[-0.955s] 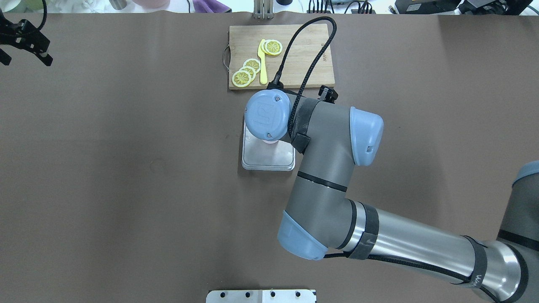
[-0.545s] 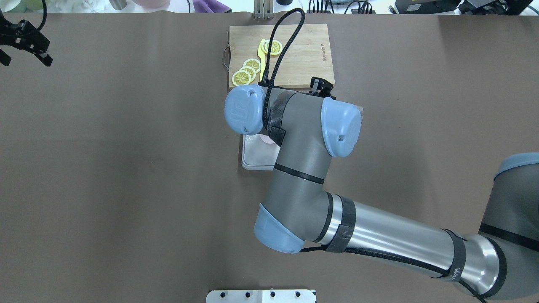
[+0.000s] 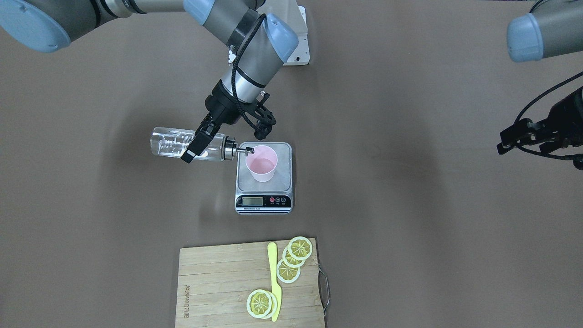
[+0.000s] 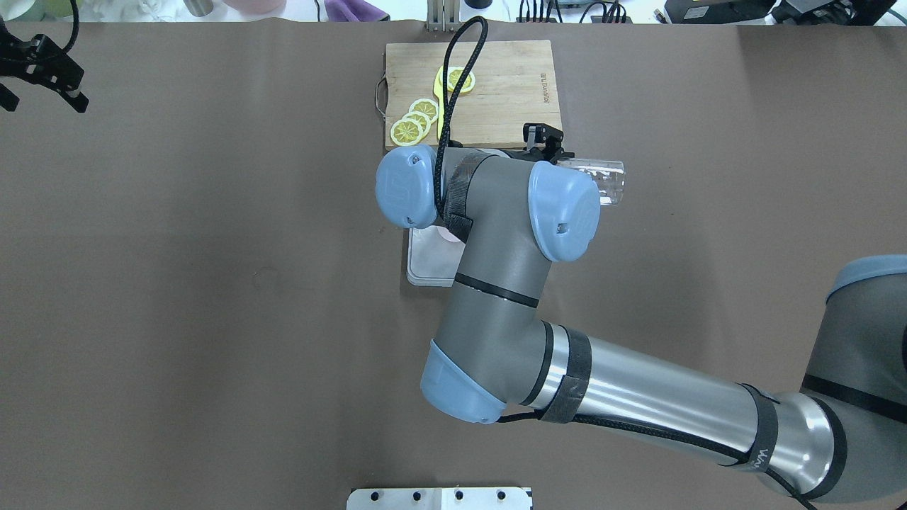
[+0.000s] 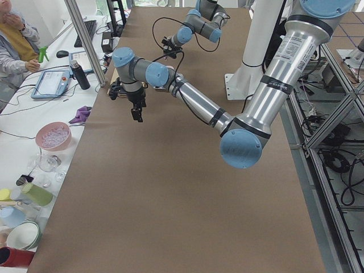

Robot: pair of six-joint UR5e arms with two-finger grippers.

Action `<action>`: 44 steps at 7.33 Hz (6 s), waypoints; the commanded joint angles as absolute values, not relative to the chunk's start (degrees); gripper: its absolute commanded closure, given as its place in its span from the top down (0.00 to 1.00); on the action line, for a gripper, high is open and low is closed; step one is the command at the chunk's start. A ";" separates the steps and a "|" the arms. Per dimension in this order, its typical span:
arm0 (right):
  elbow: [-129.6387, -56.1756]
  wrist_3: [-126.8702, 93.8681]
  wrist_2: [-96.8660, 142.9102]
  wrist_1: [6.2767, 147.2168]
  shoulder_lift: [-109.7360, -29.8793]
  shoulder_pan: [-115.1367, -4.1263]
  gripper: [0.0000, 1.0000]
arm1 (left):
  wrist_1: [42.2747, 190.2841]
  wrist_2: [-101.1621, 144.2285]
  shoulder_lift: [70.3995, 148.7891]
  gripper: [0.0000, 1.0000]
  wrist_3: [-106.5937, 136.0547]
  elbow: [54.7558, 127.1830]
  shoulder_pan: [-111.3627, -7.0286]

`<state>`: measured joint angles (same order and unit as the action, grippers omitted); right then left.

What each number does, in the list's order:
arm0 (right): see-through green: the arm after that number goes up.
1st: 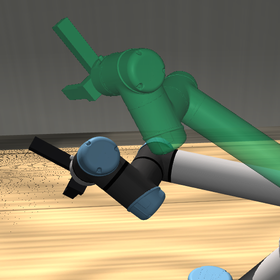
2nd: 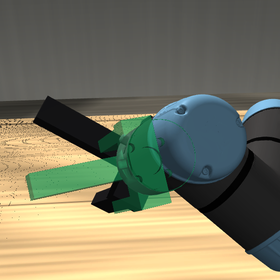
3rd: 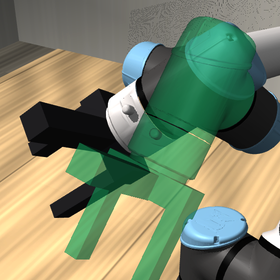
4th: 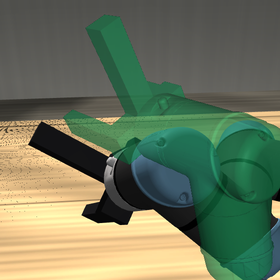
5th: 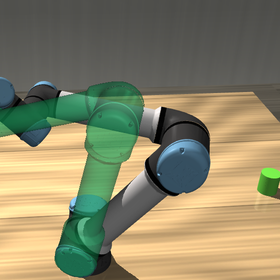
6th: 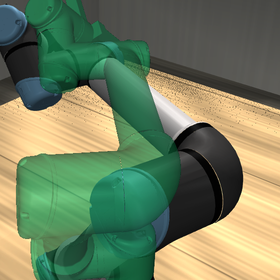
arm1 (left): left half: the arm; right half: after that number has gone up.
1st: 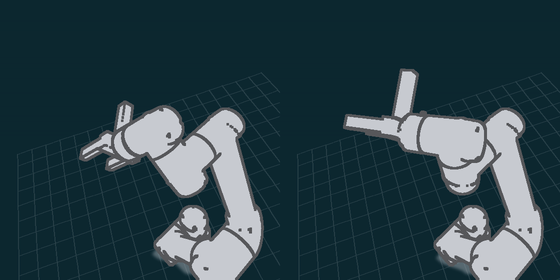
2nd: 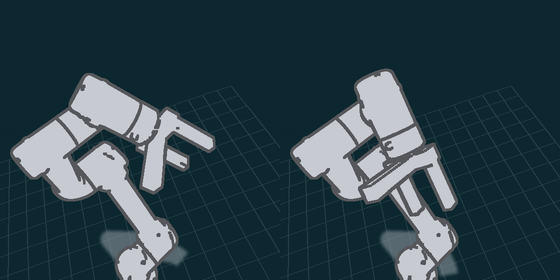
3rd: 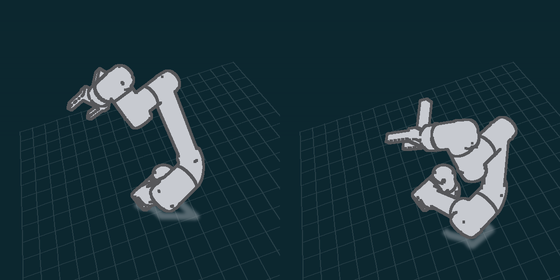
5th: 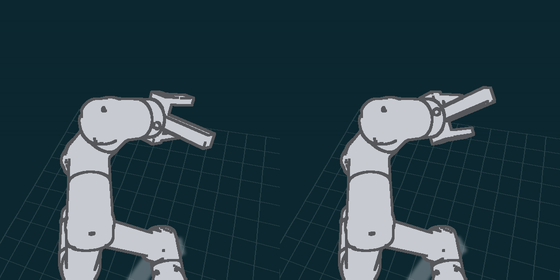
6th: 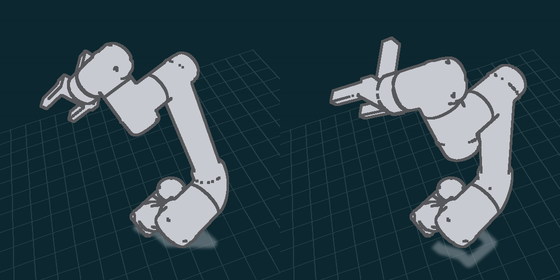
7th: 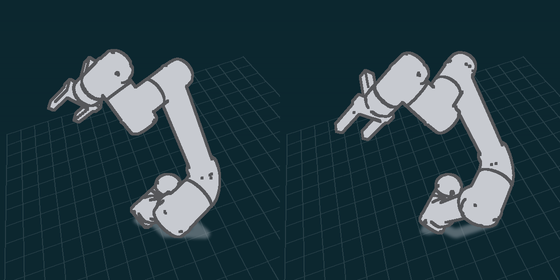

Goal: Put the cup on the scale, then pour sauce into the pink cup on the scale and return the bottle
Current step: 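Tilt the bottle with the right gripper to pour into the cup, then tilt the bottle upright and carry it back with the right gripper, then lower the bottle onto the table and open the right gripper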

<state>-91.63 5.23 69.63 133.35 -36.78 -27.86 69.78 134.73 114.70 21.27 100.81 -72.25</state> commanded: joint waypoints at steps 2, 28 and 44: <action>-88.44 8.17 69.08 133.51 -34.73 -27.86 0.00 | 69.79 134.74 114.70 0.98 21.27 100.81 -72.25; -71.42 -26.49 124.45 -8.08 -85.26 -64.60 0.00 | 69.52 134.74 115.58 0.98 22.06 101.34 -72.42; -64.16 -24.17 129.28 -15.29 -86.57 -62.49 1.00 | 66.63 134.65 116.98 0.98 22.15 102.39 -72.42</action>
<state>-63.85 -24.24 128.03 -15.26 -86.48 -62.36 67.22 134.67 116.60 22.14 102.30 -72.42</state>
